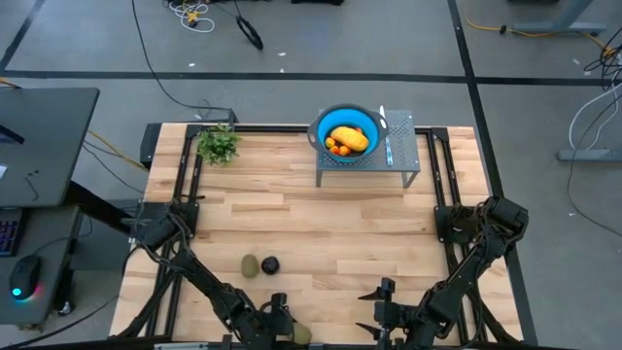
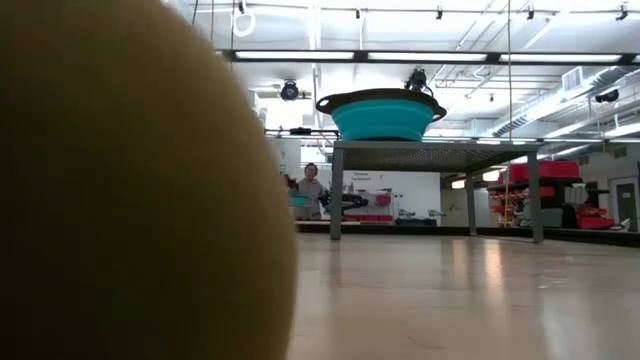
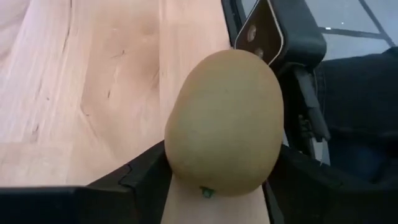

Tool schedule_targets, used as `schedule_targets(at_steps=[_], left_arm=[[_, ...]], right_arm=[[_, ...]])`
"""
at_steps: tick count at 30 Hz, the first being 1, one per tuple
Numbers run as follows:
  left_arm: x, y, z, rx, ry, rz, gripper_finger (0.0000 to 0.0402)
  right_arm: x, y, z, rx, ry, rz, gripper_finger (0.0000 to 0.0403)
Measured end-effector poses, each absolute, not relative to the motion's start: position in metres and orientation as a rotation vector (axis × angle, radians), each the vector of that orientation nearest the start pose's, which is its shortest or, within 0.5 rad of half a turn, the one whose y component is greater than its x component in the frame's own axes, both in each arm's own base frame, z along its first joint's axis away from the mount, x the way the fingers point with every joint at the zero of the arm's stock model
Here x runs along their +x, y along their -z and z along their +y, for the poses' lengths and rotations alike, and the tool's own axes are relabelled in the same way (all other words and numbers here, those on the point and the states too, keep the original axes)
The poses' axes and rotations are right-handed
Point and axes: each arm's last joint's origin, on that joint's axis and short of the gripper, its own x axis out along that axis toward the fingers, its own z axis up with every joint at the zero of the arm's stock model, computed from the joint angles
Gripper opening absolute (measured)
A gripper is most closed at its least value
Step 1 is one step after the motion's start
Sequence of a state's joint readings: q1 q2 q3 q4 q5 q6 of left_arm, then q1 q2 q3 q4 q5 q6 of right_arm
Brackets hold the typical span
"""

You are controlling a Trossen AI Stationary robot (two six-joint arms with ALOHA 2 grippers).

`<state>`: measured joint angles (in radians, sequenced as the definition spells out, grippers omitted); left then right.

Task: Pick & Place Fruit
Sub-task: Put the brown kiwi into the blue strainer bowl

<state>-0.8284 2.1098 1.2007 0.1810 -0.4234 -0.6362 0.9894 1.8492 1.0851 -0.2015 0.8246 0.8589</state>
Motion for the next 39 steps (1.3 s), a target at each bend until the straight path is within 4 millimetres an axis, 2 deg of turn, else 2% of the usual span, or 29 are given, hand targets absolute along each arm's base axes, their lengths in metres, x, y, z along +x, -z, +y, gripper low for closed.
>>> schedule_targets(at_steps=[7, 12, 21, 26, 31, 35, 39], left_arm=[[0.295, -0.116, -0.304, -0.140, 0.195, 0.663, 0.0239], [0.296, -0.128, -0.301, -0.122, 0.177, 0.631, 0.0232], [0.307, -0.153, -0.279, -0.055, 0.061, 0.570, 0.0241], [0.318, -0.169, -0.256, 0.020, -0.042, 0.538, 0.0235], [0.331, -0.201, -0.223, 0.097, -0.151, 0.461, 0.0233], [0.344, -0.230, -0.185, 0.138, -0.231, 0.414, 0.0237], [0.357, -0.255, -0.137, 0.151, -0.299, 0.382, 0.0235]], right_arm=[[0.216, -0.159, 0.290, 0.075, 0.097, 0.601, 0.0318], [0.216, -0.159, 0.290, 0.075, 0.096, 0.602, 0.0318], [0.215, -0.159, 0.291, 0.080, 0.074, 0.625, 0.0318], [0.212, -0.163, 0.291, 0.110, 0.027, 0.675, 0.0318], [0.209, -0.163, 0.292, 0.103, 0.026, 0.685, 0.0318], [0.208, -0.163, 0.293, 0.111, 0.023, 0.684, 0.0318], [0.207, -0.163, 0.294, 0.116, 0.018, 0.680, 0.0318]])
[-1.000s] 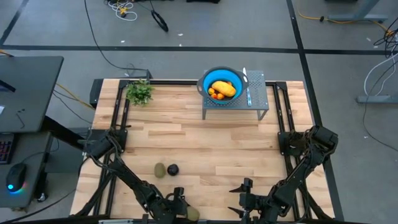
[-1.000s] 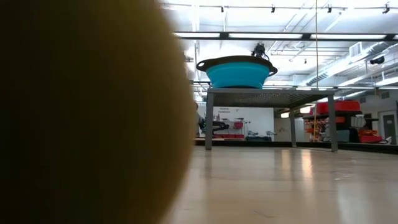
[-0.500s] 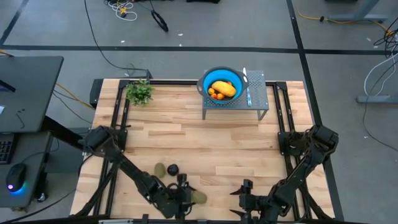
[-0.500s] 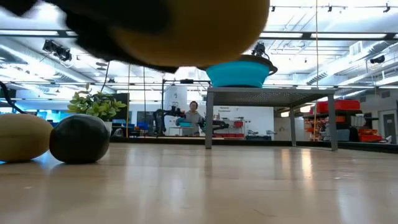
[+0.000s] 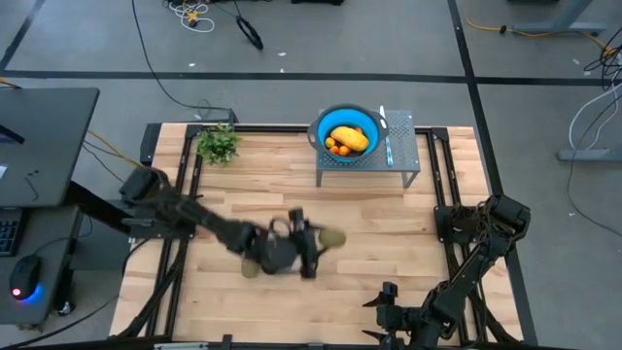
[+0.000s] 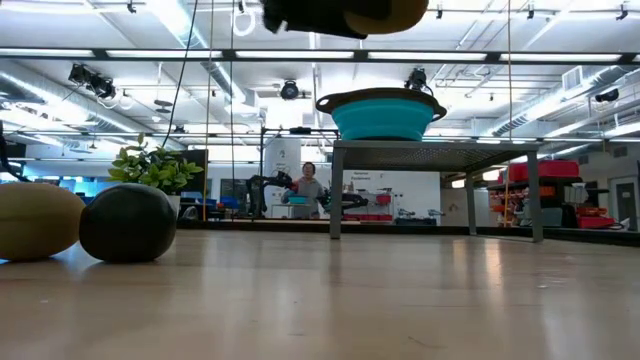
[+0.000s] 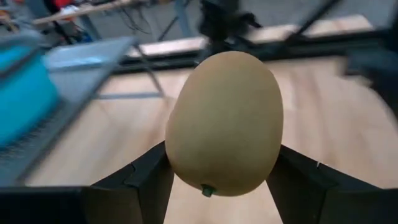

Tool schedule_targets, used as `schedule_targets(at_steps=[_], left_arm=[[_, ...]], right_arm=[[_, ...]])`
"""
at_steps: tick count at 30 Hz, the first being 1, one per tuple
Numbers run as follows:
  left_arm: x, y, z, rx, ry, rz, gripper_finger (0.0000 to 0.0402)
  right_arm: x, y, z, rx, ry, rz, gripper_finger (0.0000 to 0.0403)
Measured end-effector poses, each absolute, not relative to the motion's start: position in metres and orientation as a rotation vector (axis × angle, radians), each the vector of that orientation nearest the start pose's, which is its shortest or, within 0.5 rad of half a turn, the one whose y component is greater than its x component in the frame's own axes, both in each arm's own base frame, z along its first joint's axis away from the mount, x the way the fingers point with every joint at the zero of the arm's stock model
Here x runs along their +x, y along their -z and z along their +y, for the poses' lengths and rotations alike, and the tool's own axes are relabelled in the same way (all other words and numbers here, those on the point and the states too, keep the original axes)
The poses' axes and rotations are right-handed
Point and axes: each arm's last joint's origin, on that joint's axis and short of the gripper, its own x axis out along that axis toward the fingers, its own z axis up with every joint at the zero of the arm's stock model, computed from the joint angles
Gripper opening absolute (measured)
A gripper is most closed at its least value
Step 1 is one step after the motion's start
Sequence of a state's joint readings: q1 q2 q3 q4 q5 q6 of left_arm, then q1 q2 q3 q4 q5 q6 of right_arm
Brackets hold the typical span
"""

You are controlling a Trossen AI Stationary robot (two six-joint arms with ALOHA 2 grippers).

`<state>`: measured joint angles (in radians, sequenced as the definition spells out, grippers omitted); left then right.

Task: Pick & Place Fruit
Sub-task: Put the brown kiwi into the blue strainer bowl

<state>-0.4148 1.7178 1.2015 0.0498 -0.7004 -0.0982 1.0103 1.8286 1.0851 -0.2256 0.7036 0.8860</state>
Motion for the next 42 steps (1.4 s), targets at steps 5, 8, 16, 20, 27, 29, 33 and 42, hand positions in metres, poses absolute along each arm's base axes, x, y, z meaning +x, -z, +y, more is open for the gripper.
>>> schedule_targets(at_steps=[5, 8, 16, 20, 27, 29, 33, 42], left_arm=[[0.365, -0.289, -0.065, 0.116, -0.367, 0.313, 0.0236], [0.364, -0.308, -0.021, 0.064, -0.397, 0.237, 0.0237], [0.354, -0.330, 0.072, -0.053, -0.455, 0.128, 0.0239], [0.349, -0.334, 0.096, -0.048, -0.499, 0.119, 0.0240], [0.345, -0.328, 0.117, -0.098, -0.537, 0.140, 0.0258], [0.346, -0.324, 0.120, -0.100, -0.544, 0.152, 0.0268], [0.348, -0.324, 0.122, -0.091, -0.547, 0.134, 0.0287], [0.349, -0.321, 0.120, -0.081, -0.534, 0.160, 0.0313]], right_arm=[[0.207, -0.163, 0.295, 0.121, 0.015, 0.677, 0.0318], [0.207, -0.163, 0.295, 0.122, 0.014, 0.676, 0.0318], [0.207, -0.163, 0.294, 0.105, 0.014, 0.680, 0.0318], [0.207, -0.163, 0.294, 0.103, 0.015, 0.681, 0.0318], [0.208, -0.163, 0.293, 0.078, 0.018, 0.671, 0.0318], [0.208, -0.163, 0.293, 0.075, 0.022, 0.666, 0.0318], [0.209, -0.163, 0.292, 0.080, 0.025, 0.664, 0.0318], [0.209, -0.164, 0.293, 0.082, 0.023, 0.663, 0.0318]])
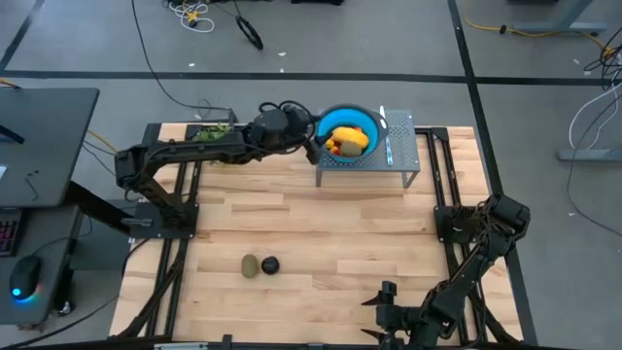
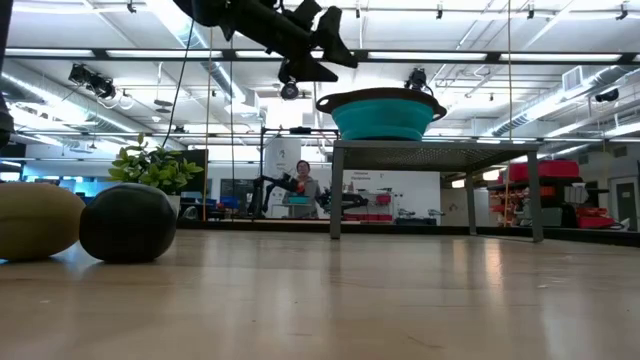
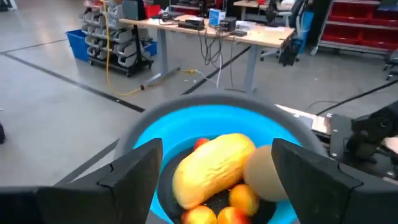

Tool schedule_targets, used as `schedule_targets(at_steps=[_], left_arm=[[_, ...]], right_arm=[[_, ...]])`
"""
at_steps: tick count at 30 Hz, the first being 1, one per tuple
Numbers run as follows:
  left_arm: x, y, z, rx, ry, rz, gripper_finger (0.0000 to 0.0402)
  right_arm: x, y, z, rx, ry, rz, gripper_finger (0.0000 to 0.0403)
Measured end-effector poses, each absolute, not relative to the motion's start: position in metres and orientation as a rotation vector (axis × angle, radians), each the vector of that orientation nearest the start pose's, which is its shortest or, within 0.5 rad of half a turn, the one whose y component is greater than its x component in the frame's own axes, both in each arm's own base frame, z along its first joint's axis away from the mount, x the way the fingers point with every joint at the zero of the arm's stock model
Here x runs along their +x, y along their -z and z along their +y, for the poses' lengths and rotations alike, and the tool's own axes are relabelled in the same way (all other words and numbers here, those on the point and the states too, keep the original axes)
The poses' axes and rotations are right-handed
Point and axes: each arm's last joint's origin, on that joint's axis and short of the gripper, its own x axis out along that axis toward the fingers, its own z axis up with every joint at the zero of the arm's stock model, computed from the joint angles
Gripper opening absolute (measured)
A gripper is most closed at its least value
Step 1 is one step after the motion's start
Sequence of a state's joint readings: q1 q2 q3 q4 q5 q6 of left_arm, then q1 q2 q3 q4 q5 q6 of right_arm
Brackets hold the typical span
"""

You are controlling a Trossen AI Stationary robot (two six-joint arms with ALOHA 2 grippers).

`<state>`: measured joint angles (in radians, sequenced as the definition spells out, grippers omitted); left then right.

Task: Pick & Place Fruit
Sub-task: Put the brown kiwi into the blue strainer bowl

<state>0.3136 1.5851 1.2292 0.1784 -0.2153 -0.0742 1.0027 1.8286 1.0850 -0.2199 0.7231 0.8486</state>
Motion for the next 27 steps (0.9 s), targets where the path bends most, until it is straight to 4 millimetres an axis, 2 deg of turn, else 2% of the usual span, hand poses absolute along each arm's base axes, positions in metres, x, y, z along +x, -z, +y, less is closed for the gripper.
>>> schedule_targets(at_steps=[6, 11, 15, 19, 22, 27], left_arm=[[0.336, -0.340, 0.100, -0.078, -0.447, 0.166, 0.0310], [0.314, -0.349, 0.060, -0.109, -0.268, 0.318, 0.0307], [0.303, -0.339, 0.010, -0.182, -0.111, 0.509, 0.0306], [0.288, -0.321, -0.051, -0.120, -0.108, 0.694, 0.0306], [0.271, -0.307, -0.093, -0.093, -0.113, 0.756, 0.0306], [0.241, -0.302, -0.144, -0.190, -0.156, 0.751, 0.0306]], right_arm=[[0.209, -0.164, 0.293, 0.089, 0.025, 0.664, 0.0318], [0.209, -0.163, 0.292, 0.083, 0.027, 0.665, 0.0318], [0.209, -0.163, 0.291, 0.060, 0.045, 0.646, 0.0318], [0.211, -0.164, 0.291, 0.043, 0.047, 0.637, 0.0318], [0.212, -0.164, 0.289, 0.034, 0.050, 0.634, 0.0318], [0.218, -0.164, 0.286, -0.003, 0.051, 0.633, 0.0318]])
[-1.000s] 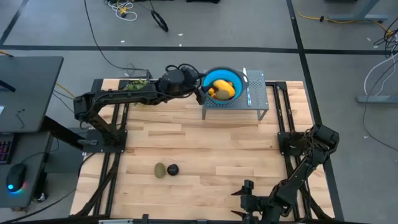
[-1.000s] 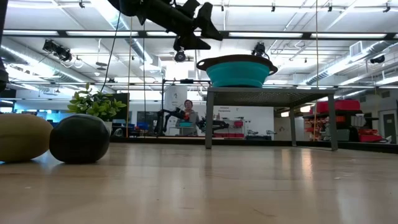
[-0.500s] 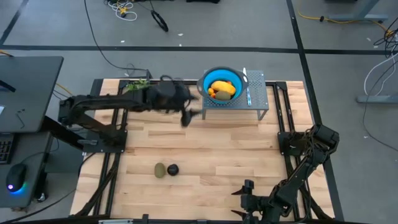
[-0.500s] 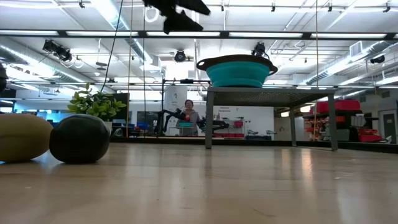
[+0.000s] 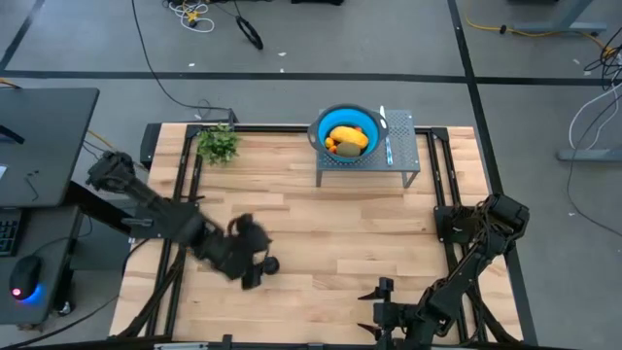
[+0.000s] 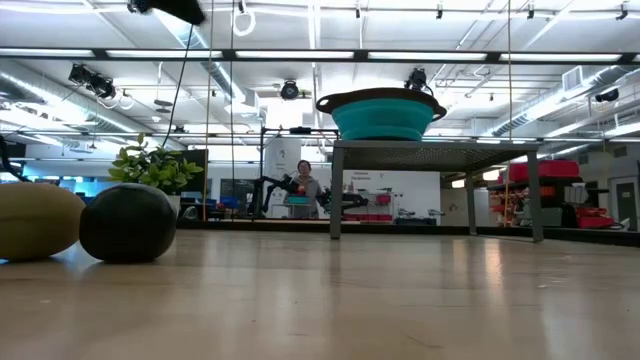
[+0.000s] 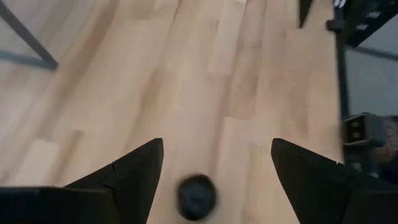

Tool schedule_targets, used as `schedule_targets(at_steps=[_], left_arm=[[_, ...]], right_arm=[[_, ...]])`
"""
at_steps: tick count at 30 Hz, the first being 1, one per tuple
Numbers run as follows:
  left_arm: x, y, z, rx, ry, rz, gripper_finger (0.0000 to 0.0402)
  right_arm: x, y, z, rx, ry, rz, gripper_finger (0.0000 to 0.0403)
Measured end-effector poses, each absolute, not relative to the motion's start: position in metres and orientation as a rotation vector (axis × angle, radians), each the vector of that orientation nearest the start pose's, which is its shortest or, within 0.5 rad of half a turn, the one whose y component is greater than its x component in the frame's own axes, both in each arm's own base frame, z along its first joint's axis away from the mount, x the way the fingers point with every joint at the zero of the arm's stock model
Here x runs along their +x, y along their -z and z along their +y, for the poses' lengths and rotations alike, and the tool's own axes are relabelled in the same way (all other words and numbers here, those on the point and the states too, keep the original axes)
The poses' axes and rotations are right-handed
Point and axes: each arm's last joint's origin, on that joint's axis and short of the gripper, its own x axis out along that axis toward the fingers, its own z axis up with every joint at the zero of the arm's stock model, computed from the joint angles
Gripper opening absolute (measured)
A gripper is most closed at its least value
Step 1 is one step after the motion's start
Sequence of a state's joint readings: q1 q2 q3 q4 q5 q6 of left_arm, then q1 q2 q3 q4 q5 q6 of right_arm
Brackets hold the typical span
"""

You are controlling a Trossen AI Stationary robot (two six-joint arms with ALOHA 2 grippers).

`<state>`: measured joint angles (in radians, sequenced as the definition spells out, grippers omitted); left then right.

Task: Pick & Place Fruit
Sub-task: Put the brown kiwi into the blue strainer bowl

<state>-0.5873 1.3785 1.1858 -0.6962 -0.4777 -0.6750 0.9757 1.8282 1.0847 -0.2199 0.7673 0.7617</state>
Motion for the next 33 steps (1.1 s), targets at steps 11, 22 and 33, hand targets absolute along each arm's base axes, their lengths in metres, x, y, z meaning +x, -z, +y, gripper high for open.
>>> schedule_targets(at_steps=[11, 22, 33], left_arm=[[0.210, -0.269, -0.212, -0.190, -0.193, 0.751, 0.0306], [0.196, -0.238, -0.244, -0.225, -0.218, 0.810, 0.0306], [0.187, -0.239, -0.249, -0.181, -0.218, 0.765, 0.0306]], right_arm=[[0.243, -0.167, 0.270, -0.104, 0.083, 0.597, 0.0318], [0.276, -0.175, 0.250, -0.106, 0.084, 0.549, 0.0318], [0.287, -0.178, 0.244, -0.040, 0.040, 0.539, 0.0318]])
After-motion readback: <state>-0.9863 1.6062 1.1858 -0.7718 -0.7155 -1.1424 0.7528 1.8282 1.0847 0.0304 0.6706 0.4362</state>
